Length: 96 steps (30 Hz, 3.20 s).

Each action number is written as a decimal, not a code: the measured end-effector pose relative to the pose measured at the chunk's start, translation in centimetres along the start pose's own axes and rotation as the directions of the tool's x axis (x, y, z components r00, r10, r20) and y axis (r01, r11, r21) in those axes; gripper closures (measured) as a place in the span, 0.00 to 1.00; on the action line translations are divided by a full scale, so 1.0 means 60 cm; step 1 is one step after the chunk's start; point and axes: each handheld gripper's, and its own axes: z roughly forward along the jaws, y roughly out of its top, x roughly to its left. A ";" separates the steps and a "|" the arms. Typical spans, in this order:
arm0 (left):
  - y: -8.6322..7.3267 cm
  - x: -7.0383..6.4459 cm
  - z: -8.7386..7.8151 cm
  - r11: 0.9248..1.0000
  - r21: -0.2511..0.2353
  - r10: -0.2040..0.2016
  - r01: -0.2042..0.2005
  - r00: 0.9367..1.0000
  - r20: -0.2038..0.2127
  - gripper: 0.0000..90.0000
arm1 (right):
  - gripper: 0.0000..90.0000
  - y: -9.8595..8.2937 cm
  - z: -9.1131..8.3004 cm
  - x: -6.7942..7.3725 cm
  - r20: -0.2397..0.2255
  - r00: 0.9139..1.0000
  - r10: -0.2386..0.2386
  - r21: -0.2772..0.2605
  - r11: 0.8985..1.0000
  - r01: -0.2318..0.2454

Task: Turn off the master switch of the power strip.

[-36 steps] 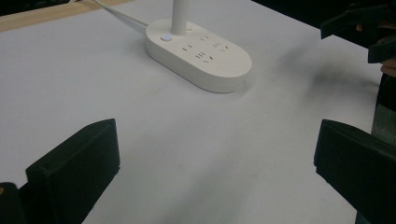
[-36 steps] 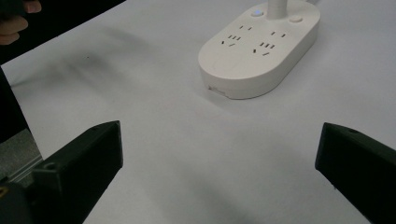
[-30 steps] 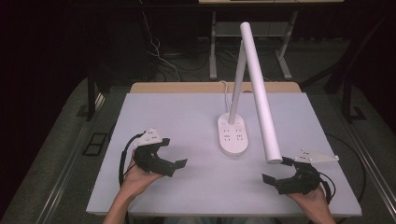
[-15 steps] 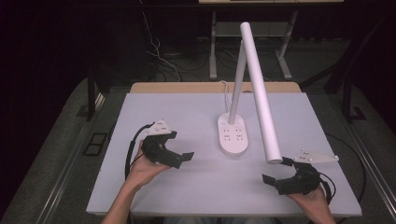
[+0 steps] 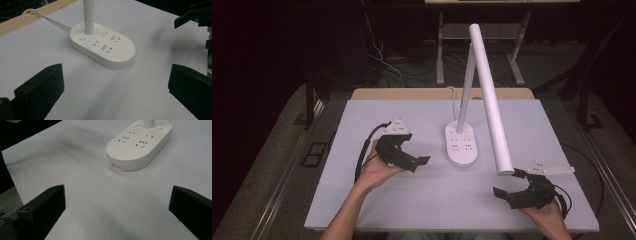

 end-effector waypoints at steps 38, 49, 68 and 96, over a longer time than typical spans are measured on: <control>0.059 0.042 0.103 0.997 0.078 0.024 -0.026 0.999 0.024 0.00 | 0.00 -0.001 -0.004 -0.003 0.004 1.000 0.009 -0.006 1.000 -0.009; 0.062 0.066 0.127 0.996 0.087 -0.029 0.028 0.999 0.014 0.01 | 0.00 -0.001 -0.005 -0.004 0.006 1.000 0.008 -0.008 1.000 -0.008; 0.085 0.092 0.162 0.991 0.067 -0.114 0.114 0.993 -0.005 0.06 | 0.00 -0.001 -0.007 -0.005 0.004 1.000 0.013 -0.007 1.000 -0.013; 0.066 0.122 0.209 0.963 -0.032 -0.267 0.267 0.964 0.008 0.25 | 0.00 -0.002 -0.006 -0.007 0.001 1.000 0.003 -0.003 1.000 -0.003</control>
